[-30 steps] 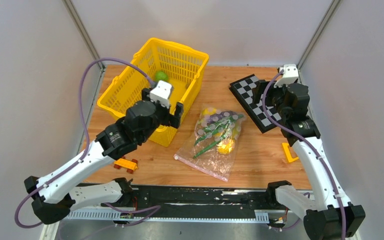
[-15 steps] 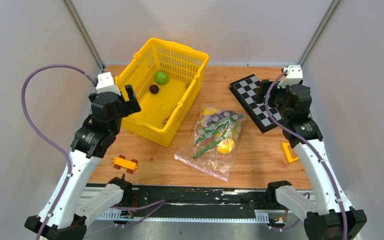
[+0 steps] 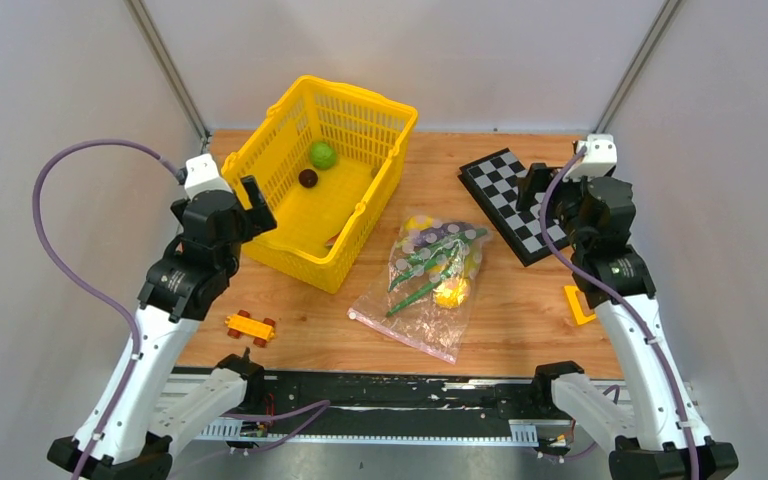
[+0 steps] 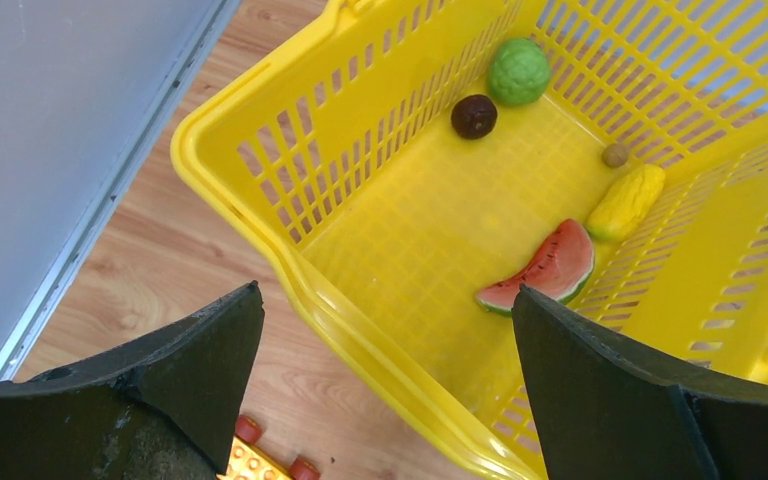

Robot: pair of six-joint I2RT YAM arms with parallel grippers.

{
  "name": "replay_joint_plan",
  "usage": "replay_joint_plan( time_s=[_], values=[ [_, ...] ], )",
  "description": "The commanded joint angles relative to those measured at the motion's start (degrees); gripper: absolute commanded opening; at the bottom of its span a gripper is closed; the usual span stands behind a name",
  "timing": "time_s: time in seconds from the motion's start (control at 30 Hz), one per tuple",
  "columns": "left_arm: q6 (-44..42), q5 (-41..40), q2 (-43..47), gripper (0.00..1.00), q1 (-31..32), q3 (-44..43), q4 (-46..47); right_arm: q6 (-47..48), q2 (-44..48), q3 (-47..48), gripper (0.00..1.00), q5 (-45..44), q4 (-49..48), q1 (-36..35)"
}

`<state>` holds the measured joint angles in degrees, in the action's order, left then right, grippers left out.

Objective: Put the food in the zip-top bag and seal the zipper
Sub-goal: Reset both arms

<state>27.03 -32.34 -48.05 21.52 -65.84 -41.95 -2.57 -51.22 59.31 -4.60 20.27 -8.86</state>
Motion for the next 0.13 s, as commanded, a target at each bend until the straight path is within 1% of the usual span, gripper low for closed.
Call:
replay_joint_plan(
  time_s=[0.0,0.1],
  values=[
    [1.1,-1.5,1.0,1.0,-0.2,1.2,2.0,-1.5,0.4,2.0,0.92,-0.1,-0.7,0.1],
    [0.5,-1.0,0.9,1.0,-0.2,1.3,2.3,-1.9,0.2,2.0,0.92,0.5,-0.9,0.1]
  ],
)
